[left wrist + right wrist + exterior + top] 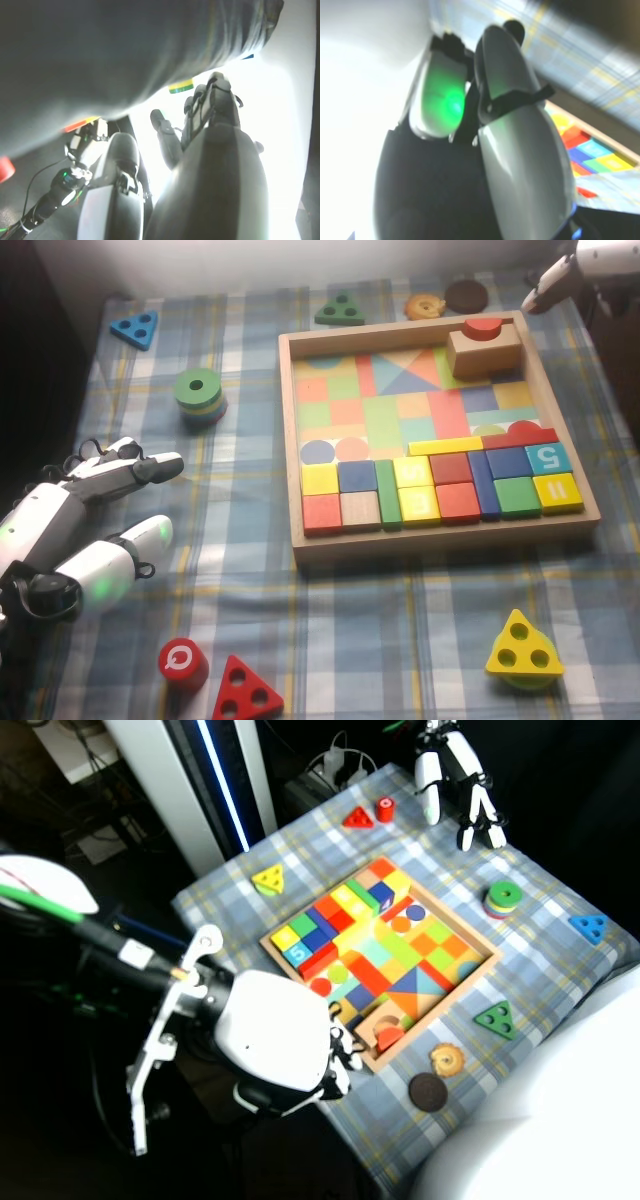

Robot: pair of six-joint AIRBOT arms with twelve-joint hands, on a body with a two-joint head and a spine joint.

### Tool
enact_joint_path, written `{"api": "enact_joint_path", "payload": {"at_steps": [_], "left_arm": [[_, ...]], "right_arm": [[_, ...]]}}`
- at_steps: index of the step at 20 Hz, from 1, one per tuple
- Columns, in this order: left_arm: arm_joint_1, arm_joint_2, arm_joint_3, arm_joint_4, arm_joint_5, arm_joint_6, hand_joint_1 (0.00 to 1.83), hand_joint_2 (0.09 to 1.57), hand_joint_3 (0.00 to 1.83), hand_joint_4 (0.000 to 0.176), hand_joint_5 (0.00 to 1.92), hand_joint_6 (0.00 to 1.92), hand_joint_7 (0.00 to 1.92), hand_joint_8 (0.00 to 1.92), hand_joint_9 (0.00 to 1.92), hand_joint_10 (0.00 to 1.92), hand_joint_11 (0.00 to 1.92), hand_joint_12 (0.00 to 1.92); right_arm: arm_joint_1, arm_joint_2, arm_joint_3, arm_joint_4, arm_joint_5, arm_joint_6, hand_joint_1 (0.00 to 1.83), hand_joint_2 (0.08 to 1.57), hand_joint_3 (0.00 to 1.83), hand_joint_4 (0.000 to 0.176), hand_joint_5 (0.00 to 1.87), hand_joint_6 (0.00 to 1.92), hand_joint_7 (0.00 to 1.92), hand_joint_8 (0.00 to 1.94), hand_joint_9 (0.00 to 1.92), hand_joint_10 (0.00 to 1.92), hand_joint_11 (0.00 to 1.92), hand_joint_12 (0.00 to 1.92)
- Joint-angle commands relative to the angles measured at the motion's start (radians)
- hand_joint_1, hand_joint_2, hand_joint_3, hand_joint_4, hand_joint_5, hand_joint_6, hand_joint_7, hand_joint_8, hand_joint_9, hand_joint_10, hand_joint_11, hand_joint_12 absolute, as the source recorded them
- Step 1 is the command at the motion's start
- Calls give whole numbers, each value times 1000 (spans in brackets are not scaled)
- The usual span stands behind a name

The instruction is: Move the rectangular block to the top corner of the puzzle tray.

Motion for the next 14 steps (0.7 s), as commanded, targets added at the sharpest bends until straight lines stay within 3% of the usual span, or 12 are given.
{"api": "enact_joint_path", "payload": {"at_steps": [1, 3, 4, 5, 6, 7, 8, 9, 10, 11, 12, 14], "left_arm": [[-8, 2, 1, 31, -115, -5, 726, 1376, 0, 68, 580, 7, 161, 2, 95, 4, 0, 0], [-8, 1, 1, 29, -115, -5, 722, 1383, 2, 60, 576, 3, 156, 0, 93, 2, 0, 0], [-7, 1, 0, 29, -115, -5, 710, 1388, 3, 49, 575, 2, 159, 1, 94, 2, 0, 0], [-6, 1, 0, 28, -114, -5, 714, 1390, 3, 59, 570, 0, 152, 0, 76, 0, 0, 0], [-6, 1, 0, 27, -114, -5, 717, 1390, 3, 75, 565, 0, 145, 0, 70, 0, 0, 0], [-6, 1, 0, 27, -114, -5, 717, 1390, 3, 75, 565, 0, 145, 0, 70, 0, 0, 0], [-6, 1, 0, 27, -114, -5, 721, 1388, 1, 67, 571, 2, 153, 2, 75, 2, 0, 0], [-6, 1, 1, 27, -115, -5, 721, 1388, 1, 67, 571, 2, 153, 2, 75, 2, 0, 0], [-6, 1, 1, 27, -115, -5, 677, 1394, 4, 74, 558, 0, 144, 2, 79, 3, 0, 0], [-6, 1, 1, 28, -114, -5, 696, 1389, 0, 76, 561, 2, 148, 3, 81, 3, 0, 0], [-6, 1, 1, 28, -114, -5, 697, 1384, 0, 84, 567, 5, 153, 5, 79, 2, 0, 0], [-6, 1, 1, 27, -113, -5, 716, 1385, 0, 84, 552, 0, 138, 0, 65, 0, 0, 0]], "right_arm": [[15, 13, -13, 8, -35, -3, 1604, 1193, 46, 0, 523, 1, 1384, 1941, 1556, 1921, 1637, 1921], [18, 36, -53, 12, -19, 2, 1645, 1178, 36, 0, 525, 2, 1392, 1941, 1598, 1921, 1673, 1921], [19, 44, -71, 24, -6, 3, 1684, 1154, 23, 0, 535, 5, 1387, 1941, 1589, 1921, 1667, 1921], [19, 45, -82, 42, 11, 3, 1722, 1141, 12, 0, 538, 2, 1240, 1941, 1483, 1921, 1599, 1921], [19, 45, -85, 48, 18, 3, 1717, 1143, 12, 0, 544, 3, 1256, 1941, 1496, 1921, 1604, 1921], [19, 45, -90, 52, 24, 3, 1717, 1143, 12, 0, 544, 3, 1256, 1941, 1496, 1921, 1604, 1921], [19, 45, -91, 53, 27, 3, 1378, 1059, 335, 0, 522, 1, 788, 1456, 1459, 1921, 1577, 1921], [19, 45, -90, 53, 29, 3, 1378, 1059, 335, 0, 522, 1, 788, 1456, 1459, 1921, 1577, 1921], [19, 44, -89, 53, 31, 3, 1363, 1160, 74, 0, 542, 1, 811, 1313, 1442, 1921, 1551, 1921], [19, 44, -89, 53, 32, 3, 1354, 1029, 424, 0, 548, 5, 765, 1495, 1439, 1921, 1515, 1921], [19, 44, -89, 53, 33, 3, 1542, 1062, 305, 0, 528, 2, 1090, 1852, 1485, 1921, 1558, 1921], [16, 44, -89, 53, 34, 3, 1571, 1157, 105, 0, 520, 0, 1343, 1937, 1540, 1921, 1603, 1921]]}}
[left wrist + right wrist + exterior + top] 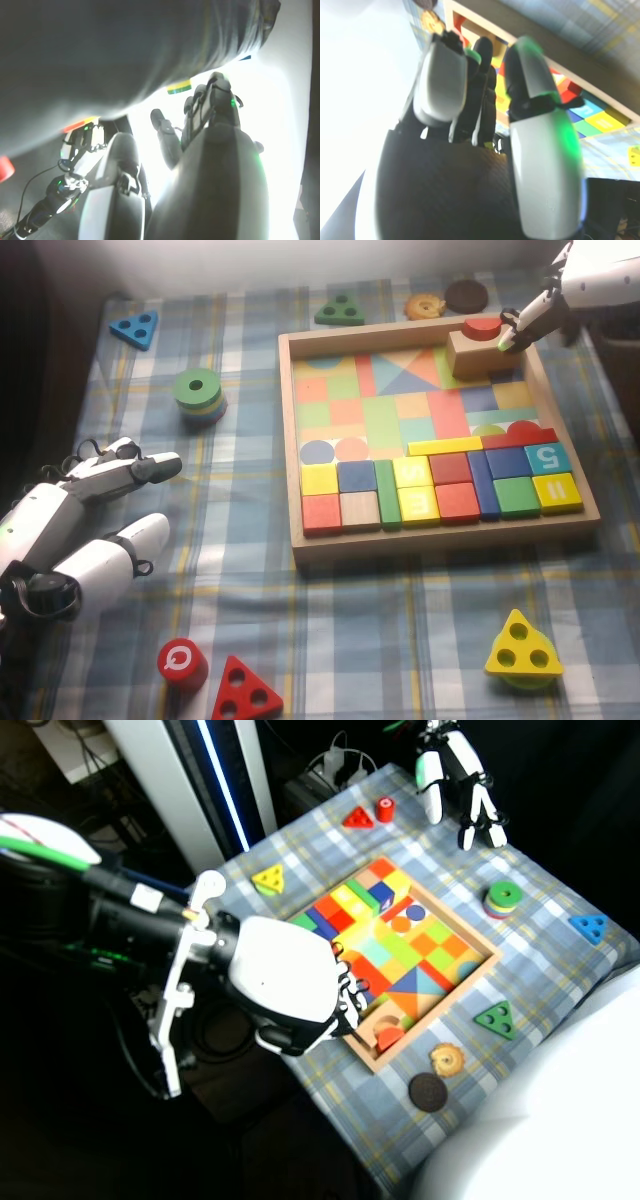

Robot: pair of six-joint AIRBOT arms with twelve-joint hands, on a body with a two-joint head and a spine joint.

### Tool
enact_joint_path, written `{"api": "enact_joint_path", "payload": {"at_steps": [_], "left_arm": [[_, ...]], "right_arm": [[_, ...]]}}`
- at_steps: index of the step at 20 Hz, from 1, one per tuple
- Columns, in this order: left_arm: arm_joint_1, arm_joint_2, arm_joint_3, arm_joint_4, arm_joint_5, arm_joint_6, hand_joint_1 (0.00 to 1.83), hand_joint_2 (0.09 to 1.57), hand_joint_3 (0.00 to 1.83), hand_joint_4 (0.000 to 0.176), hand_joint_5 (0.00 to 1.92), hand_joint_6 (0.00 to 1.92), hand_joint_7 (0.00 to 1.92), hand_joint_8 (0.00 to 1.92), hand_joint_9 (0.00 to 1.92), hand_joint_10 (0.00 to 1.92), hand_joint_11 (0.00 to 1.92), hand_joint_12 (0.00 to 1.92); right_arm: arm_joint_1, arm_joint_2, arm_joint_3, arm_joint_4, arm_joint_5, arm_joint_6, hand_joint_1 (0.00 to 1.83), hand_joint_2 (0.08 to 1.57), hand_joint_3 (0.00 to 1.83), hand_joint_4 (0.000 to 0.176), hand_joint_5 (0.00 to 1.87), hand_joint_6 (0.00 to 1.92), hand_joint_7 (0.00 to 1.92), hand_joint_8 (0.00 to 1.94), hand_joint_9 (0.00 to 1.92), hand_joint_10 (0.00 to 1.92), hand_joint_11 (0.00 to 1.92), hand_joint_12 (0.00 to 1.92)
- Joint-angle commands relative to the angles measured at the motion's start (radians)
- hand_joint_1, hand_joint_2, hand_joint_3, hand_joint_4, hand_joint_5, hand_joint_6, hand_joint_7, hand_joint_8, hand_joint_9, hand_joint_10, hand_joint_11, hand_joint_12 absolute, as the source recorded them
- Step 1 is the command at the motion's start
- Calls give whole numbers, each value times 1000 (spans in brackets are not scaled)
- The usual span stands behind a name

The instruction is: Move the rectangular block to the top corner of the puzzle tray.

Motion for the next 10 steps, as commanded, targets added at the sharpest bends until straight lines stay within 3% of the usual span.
{"api": "enact_joint_path", "payload": {"at_steps": [1, 2, 3, 4, 6, 8, 9, 10], "left_arm": [[-6, 1, 1, 34, -111, -6, 717, 1388, 1, 69, 555, 2, 139, 1, 68, 2, 0, 0], [-6, 1, 1, 33, -110, -6, 714, 1389, 1, 57, 559, 4, 139, 1, 71, 3, 0, 0], [-6, 1, 4, 32, -110, -6, 712, 1387, 0, 67, 556, 2, 142, 2, 80, 6, 0, 0], [-6, 1, 6, 32, -109, -6, 713, 1388, 0, 50, 561, 4, 141, 1, 75, 4, 0, 0], [-6, 2, 7, 32, -109, -6, 732, 1381, 0, 52, 562, 3, 150, 2, 86, 7, 0, 0], [-6, 2, 7, 32, -109, -6, 725, 1380, 0, 58, 561, 1, 148, 1, 84, 5, 0, 0], [-6, 2, 7, 32, -109, -6, 707, 1383, 0, 78, 549, 0, 151, 2, 92, 6, 0, 0], [-6, 1, 7, 32, -109, -6, 720, 1380, 0, 81, 551, 1, 148, 0, 84, 2, 0, 0]], "right_arm": [[9, -1, 3, 20, -36, -3, 1573, 1166, 84, 0, 525, 1, 1323, 1940, 1547, 1921, 1615, 1921], [5, -3, 3, 20, -36, -3, 1555, 1168, 70, 0, 536, 4, 1336, 1941, 1530, 1921, 1598, 1921], [-2, -6, 6, 20, -36, -3, 1528, 1192, 44, 0, 515, 0, 1366, 1941, 1525, 1921, 1588, 1921], [-11, -13, 16, 20, -37, -3, 1519, 1197, 35, 0, 499, 0, 1381, 1941, 1534, 1921, 1595, 1921], [-14, -21, 27, 21, -37, -3, 1517, 1193, 23, 6, 512, 4, 1276, 1941, 1532, 1921, 1600, 1921], [-19, -24, 30, 23, -37, -3, 1514, 1195, 21, 7, 510, 2, 1307, 1941, 1529, 1921, 1594, 1921], [-24, -25, 30, 23, -37, -3, 1485, 1212, 22, 45, 515, 1, 1308, 1941, 1496, 1921, 1561, 1921], [-27, -29, 31, 23, -37, -3, 1511, 1205, 17, 32, 519, 2, 1329, 1941, 1498, 1921, 1559, 1921]]}}
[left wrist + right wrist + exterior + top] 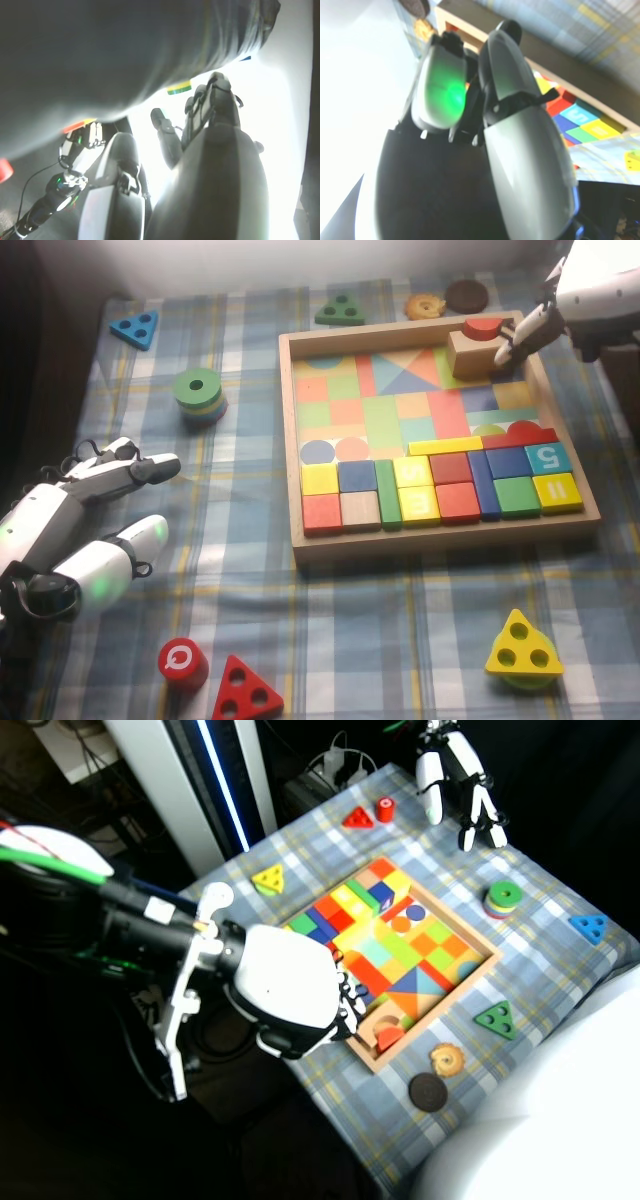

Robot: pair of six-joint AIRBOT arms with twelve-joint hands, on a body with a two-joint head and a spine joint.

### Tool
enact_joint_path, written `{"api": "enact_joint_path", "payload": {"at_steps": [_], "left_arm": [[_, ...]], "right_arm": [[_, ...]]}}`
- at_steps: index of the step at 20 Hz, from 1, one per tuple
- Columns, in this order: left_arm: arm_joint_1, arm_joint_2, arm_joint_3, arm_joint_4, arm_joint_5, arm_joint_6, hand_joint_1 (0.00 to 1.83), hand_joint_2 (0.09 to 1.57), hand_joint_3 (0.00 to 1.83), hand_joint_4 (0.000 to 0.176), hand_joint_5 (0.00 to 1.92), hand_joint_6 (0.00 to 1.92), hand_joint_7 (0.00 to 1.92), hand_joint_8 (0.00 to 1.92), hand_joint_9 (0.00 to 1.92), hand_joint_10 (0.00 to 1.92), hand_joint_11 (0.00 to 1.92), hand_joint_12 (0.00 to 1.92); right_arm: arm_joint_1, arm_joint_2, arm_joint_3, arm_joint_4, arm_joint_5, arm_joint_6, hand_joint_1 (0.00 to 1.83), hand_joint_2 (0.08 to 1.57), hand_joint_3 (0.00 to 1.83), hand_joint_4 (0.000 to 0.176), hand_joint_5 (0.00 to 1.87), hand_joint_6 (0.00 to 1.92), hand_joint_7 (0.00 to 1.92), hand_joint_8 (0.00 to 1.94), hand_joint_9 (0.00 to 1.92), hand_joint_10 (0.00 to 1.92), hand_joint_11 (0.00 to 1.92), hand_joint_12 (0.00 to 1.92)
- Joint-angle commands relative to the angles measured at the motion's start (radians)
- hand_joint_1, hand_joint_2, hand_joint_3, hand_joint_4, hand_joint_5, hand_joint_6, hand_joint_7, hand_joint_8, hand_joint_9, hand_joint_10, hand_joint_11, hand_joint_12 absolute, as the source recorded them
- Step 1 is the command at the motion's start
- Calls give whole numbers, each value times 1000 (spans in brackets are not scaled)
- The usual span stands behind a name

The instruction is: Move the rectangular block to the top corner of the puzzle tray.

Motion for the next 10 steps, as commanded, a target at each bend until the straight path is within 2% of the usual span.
{"api": "enact_joint_path", "payload": {"at_steps": [1, 3, 4, 5, 6, 7, 9, 10], "left_arm": [[-6, 1, 6, 34, -111, -6, 754, 1369, 0, 82, 561, 4, 161, 4, 100, 7, 0, 0], [-6, 1, 5, 34, -112, -6, 754, 1367, 0, 90, 558, 2, 157, 1, 88, 1, 0, 0], [-6, 1, 5, 34, -113, -6, 755, 1372, 0, 66, 569, 6, 159, 1, 89, 1, 0, 0], [-7, 2, 5, 34, -114, -8, 738, 1381, 3, 74, 556, 1, 139, 0, 68, 0, 0, 0], [-7, 2, 5, 35, -114, -9, 736, 1381, 3, 72, 558, 2, 137, 1, 65, 0, 0, 0], [-7, 2, 5, 35, -115, -9, 732, 1377, 1, 81, 563, 4, 144, 4, 76, 5, 0, 0], [-7, 2, 3, 35, -116, -9, 742, 1375, 0, 80, 561, 2, 151, 5, 76, 4, 0, 0], [-7, 2, 3, 35, -116, -9, 758, 1372, 0, 76, 564, 3, 156, 5, 80, 4, 0, 0]], "right_arm": [[6, -8, 10, 21, -38, -3, 1485, 1216, 20, 33, 510, 2, 1311, 1941, 1475, 1921, 1537, 1921], [4, -28, 30, 21, -43, -4, 1452, 1225, 21, 32, 520, 5, 1289, 1941, 1459, 1921, 1539, 1921], [2, -33, 39, 21, -48, -6, 1429, 1242, 25, 29, 491, 4, 1264, 1941, 1433, 1921, 1520, 1921], [-1, -40, 52, 21, -57, -13, 1439, 1235, 20, 38, 483, 2, 1265, 1941, 1430, 1921, 1519, 1921], [-4, -45, 61, 21, -62, -16, 1427, 1226, 14, 42, 480, 1, 1265, 1941, 1426, 1921, 1514, 1921], [-5, -48, 69, 21, -65, -16, 1438, 1216, 8, 32, 472, 1, 1233, 1941, 1421, 1921, 1509, 1921], [-9, -50, 78, 21, -72, -16, 1461, 1205, 2, 14, 473, 2, 1272, 1941, 1461, 1921, 1528, 1921], [-10, -50, 80, 21, -73, -16, 1448, 1211, 4, 33, 463, 0, 1295, 1941, 1478, 1921, 1530, 1921]]}}
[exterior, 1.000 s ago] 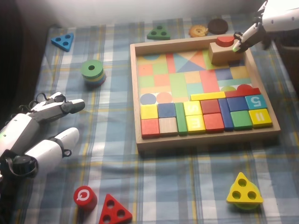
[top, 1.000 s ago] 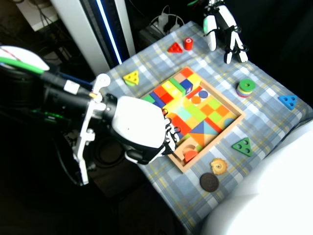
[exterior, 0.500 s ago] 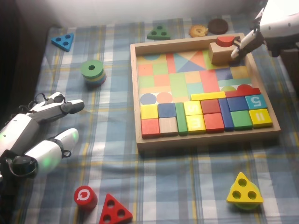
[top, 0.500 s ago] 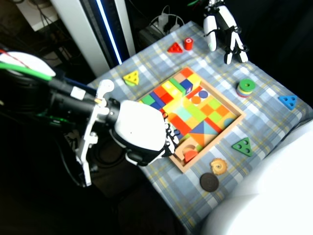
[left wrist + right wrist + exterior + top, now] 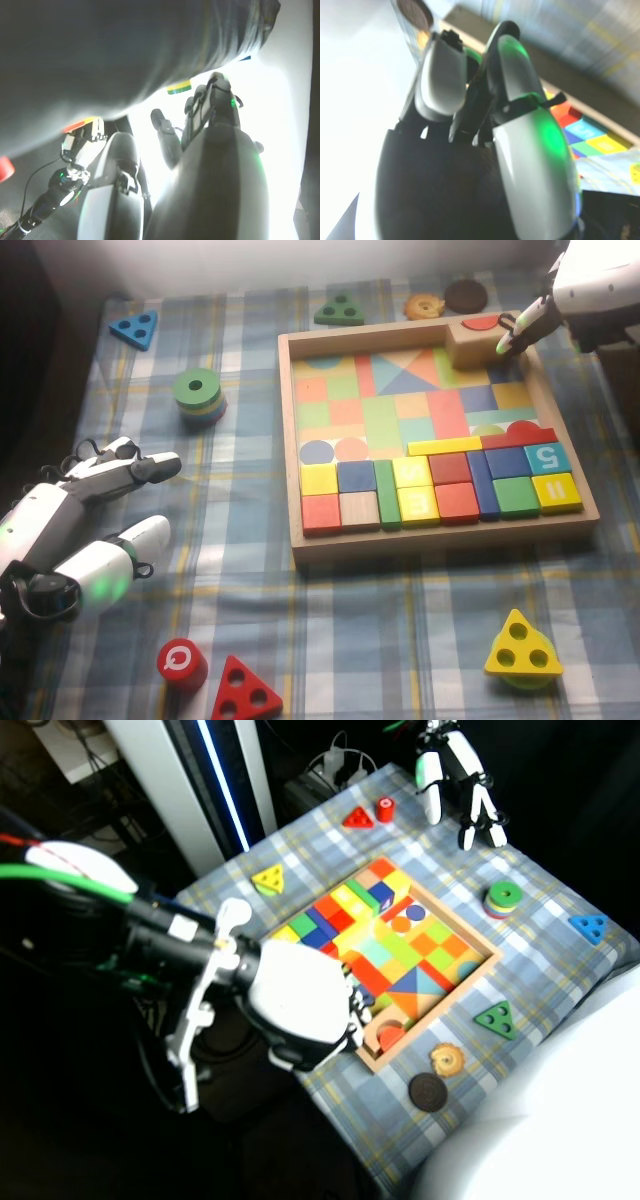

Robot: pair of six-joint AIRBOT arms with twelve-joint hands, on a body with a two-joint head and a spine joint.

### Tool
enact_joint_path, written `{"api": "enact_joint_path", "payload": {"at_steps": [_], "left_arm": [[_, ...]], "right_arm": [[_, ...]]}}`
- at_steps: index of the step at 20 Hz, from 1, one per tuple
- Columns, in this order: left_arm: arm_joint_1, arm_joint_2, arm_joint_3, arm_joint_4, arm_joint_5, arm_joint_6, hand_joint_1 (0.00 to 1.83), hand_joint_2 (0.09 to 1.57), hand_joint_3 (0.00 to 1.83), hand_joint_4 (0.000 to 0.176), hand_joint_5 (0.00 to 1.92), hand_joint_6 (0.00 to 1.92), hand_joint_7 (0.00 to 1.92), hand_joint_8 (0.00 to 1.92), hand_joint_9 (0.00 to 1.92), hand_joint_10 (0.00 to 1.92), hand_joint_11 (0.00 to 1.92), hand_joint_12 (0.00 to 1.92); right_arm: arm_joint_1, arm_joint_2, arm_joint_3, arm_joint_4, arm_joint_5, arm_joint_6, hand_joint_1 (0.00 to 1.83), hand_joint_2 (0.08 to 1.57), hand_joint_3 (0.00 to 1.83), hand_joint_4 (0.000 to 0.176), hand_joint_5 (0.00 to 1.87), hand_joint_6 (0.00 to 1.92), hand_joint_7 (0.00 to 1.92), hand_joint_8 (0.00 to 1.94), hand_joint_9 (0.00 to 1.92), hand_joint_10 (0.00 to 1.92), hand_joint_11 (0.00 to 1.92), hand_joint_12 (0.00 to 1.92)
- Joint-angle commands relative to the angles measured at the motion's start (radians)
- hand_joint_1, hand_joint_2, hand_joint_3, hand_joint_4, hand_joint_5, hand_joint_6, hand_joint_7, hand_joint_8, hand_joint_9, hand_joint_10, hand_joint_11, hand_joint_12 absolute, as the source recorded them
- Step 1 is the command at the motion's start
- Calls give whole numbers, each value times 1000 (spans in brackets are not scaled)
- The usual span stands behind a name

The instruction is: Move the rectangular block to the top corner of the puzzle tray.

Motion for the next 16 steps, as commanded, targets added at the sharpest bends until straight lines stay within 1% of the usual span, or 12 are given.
{"api": "enact_joint_path", "payload": {"at_steps": [1, 3, 5, 6, 7, 8, 9, 10, 11, 13, 14, 16], "left_arm": [[-7, 2, 3, 34, -115, -8, 759, 1370, 0, 83, 563, 2, 154, 3, 79, 4, 0, 0], [-7, 2, 3, 34, -116, -8, 766, 1368, 0, 75, 571, 4, 159, 4, 83, 4, 0, 0], [-6, 2, 3, 34, -116, -8, 743, 1370, 0, 74, 571, 3, 159, 2, 84, 4, 0, 0], [-6, 2, 3, 34, -116, -8, 743, 1370, 0, 74, 571, 3, 159, 2, 84, 4, 0, 0], [-6, 1, 3, 34, -116, -8, 743, 1371, 0, 85, 568, 2, 157, 1, 81, 2, 0, 0], [-6, 1, 3, 33, -116, -8, 745, 1375, 2, 79, 565, 1, 153, 0, 80, 2, 0, 0], [-5, 1, 2, 33, -116, -8, 744, 1377, 2, 80, 558, 0, 156, 2, 85, 4, 0, 0], [-5, 1, 2, 33, -116, -8, 741, 1378, 3, 78, 556, 0, 155, 1, 83, 3, 0, 0], [-5, 1, 2, 33, -116, -8, 722, 1380, 3, 79, 562, 2, 152, 0, 87, 4, 0, 0], [-4, 1, 2, 32, -117, -8, 770, 1374, 0, 77, 566, 2, 152, 1, 83, 1, 0, 0], [-3, 1, 2, 32, -117, -8, 778, 1377, 0, 60, 562, 1, 149, 0, 77, 0, 0, 0], [-3, 2, 1, 31, -119, -8, 740, 1384, 3, 64, 558, 1, 145, 0, 74, 0, 0, 0]], "right_arm": [[0, -2, 4, 22, -48, -8, 1454, 1214, 5, 21, 451, 0, 1320, 1941, 1501, 1921, 1545, 1921], [0, -3, 6, 22, -51, -8, 1425, 1228, 9, 28, 419, 4, 1258, 1941, 1444, 1921, 1482, 1921], [0, -3, 4, 39, -45, -8, 1491, 1218, 2, 4, 463, 11, 1291, 1941, 1480, 1921, 1523, 1921], [0, -2, 3, 41, -44, -8, 1491, 1218, 2, 4, 463, 11, 1291, 1941, 1480, 1921, 1523, 1921], [0, -2, -4, 43, -43, -8, 1528, 1213, 0, 0, 487, 15, 1308, 1941, 1505, 1921, 1557, 1921], [0, -2, -11, 46, -41, -8, 1534, 1211, 0, 0, 511, 18, 1228, 1941, 1495, 1921, 1544, 1921], [0, -2, -20, 53, -37, -8, 1486, 1224, 5, 23, 499, 9, 1245, 1941, 1480, 1921, 1535, 1921], [0, -2, -32, 62, -32, -8, 1491, 1219, 2, 8, 506, 9, 1267, 1941, 1464, 1921, 1527, 1921], [1, 1, -48, 73, -27, -8, 1500, 1220, 3, 3, 499, 4, 1314, 1941, 1489, 1921, 1566, 1921], [4, 28, -84, 90, -15, -8, 1512, 1221, 2, 41, 477, 2, 1266, 1941, 1459, 1921, 1544, 1921], [6, 43, -105, 94, -11, -8, 1510, 1226, 4, 41, 456, 8, 1311, 1941, 1500, 1921, 1587, 1921], [18, 71, -146, 96, -9, -8, 1537, 1209, 0, 0, 490, 18, 1320, 1941, 1519, 1921, 1604, 1921]]}}
